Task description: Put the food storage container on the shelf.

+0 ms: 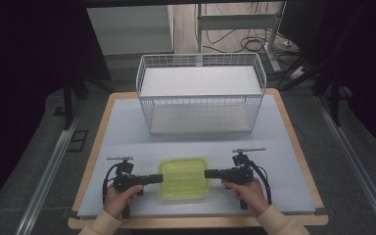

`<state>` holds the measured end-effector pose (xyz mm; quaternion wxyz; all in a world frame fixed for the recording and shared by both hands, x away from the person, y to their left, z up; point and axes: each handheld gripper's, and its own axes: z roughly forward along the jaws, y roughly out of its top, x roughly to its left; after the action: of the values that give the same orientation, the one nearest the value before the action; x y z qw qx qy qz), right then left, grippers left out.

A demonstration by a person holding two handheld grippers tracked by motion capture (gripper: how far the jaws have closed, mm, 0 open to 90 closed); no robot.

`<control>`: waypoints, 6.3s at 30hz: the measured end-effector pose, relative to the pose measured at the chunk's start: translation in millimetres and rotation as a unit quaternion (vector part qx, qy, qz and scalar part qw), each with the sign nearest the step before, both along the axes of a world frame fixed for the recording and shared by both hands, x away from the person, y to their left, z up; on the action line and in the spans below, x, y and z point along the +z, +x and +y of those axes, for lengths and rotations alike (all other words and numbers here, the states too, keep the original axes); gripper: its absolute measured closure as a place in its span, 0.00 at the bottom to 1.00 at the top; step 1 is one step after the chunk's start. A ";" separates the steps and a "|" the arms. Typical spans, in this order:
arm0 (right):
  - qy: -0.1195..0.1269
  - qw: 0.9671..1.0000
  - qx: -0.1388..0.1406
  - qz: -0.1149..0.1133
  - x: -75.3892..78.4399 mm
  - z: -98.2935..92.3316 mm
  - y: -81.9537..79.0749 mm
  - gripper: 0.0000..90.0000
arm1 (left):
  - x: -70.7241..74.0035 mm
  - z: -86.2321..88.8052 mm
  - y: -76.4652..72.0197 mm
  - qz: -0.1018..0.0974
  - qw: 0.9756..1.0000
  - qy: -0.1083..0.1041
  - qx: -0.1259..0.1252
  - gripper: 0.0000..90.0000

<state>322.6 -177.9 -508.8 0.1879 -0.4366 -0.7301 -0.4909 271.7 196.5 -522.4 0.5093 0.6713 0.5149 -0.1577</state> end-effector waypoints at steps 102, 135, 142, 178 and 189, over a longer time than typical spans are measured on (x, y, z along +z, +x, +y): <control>0.006 0.993 -0.039 -0.109 154.8 -27.6 41.7 0.91 | 147.2 -28.1 74.2 -0.086 0.996 0.002 -0.018 0.90; 0.015 0.992 -0.052 -0.114 181.5 -33.7 67.1 0.91 | 184.5 -34.9 103.6 -0.091 0.995 0.020 -0.020 0.90; 0.018 0.992 -0.057 -0.115 187.9 -32.7 75.5 0.91 | 192.2 -34.9 113.0 -0.094 0.995 0.021 -0.017 0.90; -0.008 0.991 -0.095 -0.091 211.3 -28.4 164.6 0.91 | 204.9 -37.1 207.9 -0.069 0.997 0.022 0.001 0.90; -0.002 0.991 -0.109 -0.073 202.3 -28.1 185.9 0.90 | 201.1 -41.8 225.7 -0.057 0.998 0.029 0.021 0.89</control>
<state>508.5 -205.9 -306.5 0.0789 -0.4771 -0.6910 -0.5373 497.4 154.6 -321.3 0.5214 0.6827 0.5032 -0.0943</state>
